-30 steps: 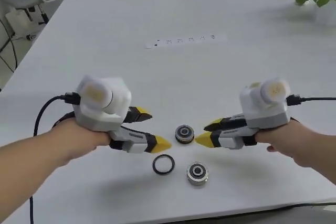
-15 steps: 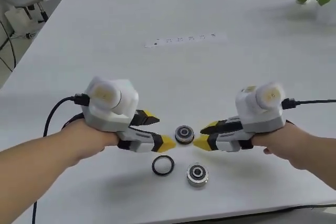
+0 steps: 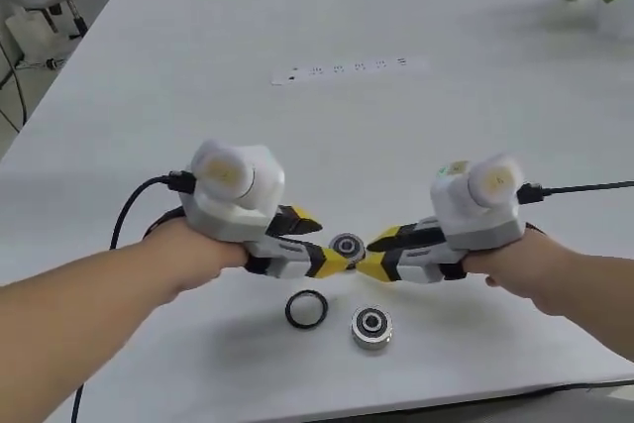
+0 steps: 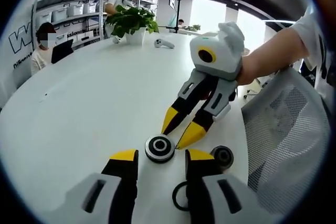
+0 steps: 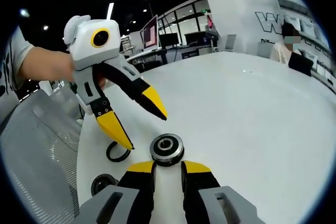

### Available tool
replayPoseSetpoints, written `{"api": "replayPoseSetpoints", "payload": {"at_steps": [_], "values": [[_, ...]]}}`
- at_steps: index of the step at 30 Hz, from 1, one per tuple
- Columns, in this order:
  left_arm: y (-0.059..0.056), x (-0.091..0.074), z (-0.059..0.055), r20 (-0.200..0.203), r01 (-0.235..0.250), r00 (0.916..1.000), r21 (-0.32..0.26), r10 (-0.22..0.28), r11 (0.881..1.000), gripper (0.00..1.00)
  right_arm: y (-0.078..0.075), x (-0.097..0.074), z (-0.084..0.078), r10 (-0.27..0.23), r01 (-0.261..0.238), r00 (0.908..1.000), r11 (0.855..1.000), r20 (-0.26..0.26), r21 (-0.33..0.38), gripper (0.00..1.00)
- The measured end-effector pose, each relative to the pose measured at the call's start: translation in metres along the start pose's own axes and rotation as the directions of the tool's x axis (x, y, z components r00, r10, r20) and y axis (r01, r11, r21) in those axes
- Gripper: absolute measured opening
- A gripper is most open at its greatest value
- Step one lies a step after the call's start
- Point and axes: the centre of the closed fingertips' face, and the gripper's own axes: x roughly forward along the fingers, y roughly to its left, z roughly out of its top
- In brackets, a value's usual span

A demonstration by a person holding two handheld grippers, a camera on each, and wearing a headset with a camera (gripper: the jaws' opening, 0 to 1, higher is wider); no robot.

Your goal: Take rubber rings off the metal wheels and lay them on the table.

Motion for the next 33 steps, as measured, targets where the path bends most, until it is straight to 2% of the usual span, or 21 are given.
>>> {"api": "replayPoseSetpoints", "payload": {"at_steps": [15, 28, 31, 33], "values": [[-0.004, 0.016, -0.003, -0.033, 0.015, 0.9994, 0.026, -0.014, 1.0, 0.2, 0.0, 0.002, 0.0, -0.005, 0.005, 1.0, 1.0, 0.008, -0.007, 0.13], [0.003, 0.02, 0.001, -0.032, -0.031, 0.9989, 0.033, 0.033, 0.999, 0.08, 0.0, 0.002, 0.0, -0.01, 0.01, 0.9999, 1.0, 0.013, -0.016, 0.13], [0.001, 0.021, 0.001, -0.041, -0.039, 0.9983, 0.071, 0.042, 0.997, 0.07, 0.0, 0.002, 0.0, -0.017, 0.018, 0.9998, 0.999, 0.007, -0.036, 0.12], [0.001, 0.021, 0.001, -0.045, -0.045, 0.9978, 0.075, 0.048, 0.996, 0.07, 0.0, 0.002, 0.0, -0.017, 0.018, 0.9998, 0.999, 0.008, -0.033, 0.12]]}}
